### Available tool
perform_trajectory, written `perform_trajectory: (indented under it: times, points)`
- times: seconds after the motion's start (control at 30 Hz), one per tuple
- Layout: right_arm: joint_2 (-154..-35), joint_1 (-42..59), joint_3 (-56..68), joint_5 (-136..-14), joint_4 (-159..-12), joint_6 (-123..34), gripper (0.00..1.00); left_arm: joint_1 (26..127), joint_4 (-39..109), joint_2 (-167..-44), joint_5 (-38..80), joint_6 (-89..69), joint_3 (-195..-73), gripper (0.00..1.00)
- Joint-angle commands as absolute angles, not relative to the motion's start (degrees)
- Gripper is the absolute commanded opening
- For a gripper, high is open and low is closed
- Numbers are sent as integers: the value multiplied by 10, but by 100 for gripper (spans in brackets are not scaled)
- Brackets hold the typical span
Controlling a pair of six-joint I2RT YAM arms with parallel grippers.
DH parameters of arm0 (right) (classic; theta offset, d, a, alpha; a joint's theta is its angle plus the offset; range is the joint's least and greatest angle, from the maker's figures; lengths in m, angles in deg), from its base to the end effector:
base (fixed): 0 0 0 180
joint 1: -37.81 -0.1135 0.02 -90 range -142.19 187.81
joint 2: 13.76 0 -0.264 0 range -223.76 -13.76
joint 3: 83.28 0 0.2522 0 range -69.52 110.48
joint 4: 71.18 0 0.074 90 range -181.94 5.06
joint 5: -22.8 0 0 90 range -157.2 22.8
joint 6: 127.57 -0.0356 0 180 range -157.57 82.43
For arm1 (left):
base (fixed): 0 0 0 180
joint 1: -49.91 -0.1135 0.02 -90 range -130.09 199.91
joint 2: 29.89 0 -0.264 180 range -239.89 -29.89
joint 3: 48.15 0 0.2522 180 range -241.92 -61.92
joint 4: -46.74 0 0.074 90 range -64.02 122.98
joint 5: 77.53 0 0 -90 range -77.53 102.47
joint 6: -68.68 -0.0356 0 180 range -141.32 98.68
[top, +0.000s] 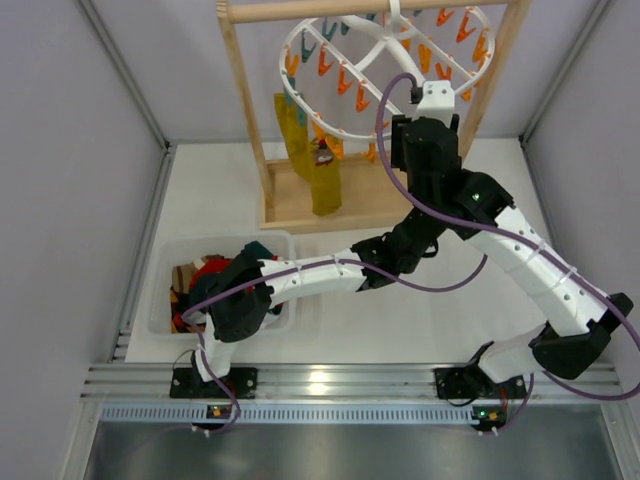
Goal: Remove the socks clipped to the hanger
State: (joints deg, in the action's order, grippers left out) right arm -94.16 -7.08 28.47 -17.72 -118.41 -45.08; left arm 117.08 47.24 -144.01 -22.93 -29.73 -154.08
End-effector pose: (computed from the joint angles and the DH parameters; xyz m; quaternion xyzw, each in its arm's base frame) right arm 0.2209 0.1818 0.4784 0.0067 0.7674 -0.0580 0.6386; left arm 0.2051 -0.4340 0.3047 0.2814 0.6895 -0.1081 0.6586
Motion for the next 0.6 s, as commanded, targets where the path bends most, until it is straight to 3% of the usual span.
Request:
perform_trajectory:
  times: [0.0,0.3,0.57]
  points:
    - [-948,-77,302,-189,-1136,-453,57,1173,477,-1438,-213,-292,-1564,0]
    - [-898,-58,266,-352,-1134,-461,58,1171,477,-1406,-199,-287,-1510,0]
    - [-861,29,275,-636,-1180,-458,67,1128,477,-1274,-87,-215,-1354,0]
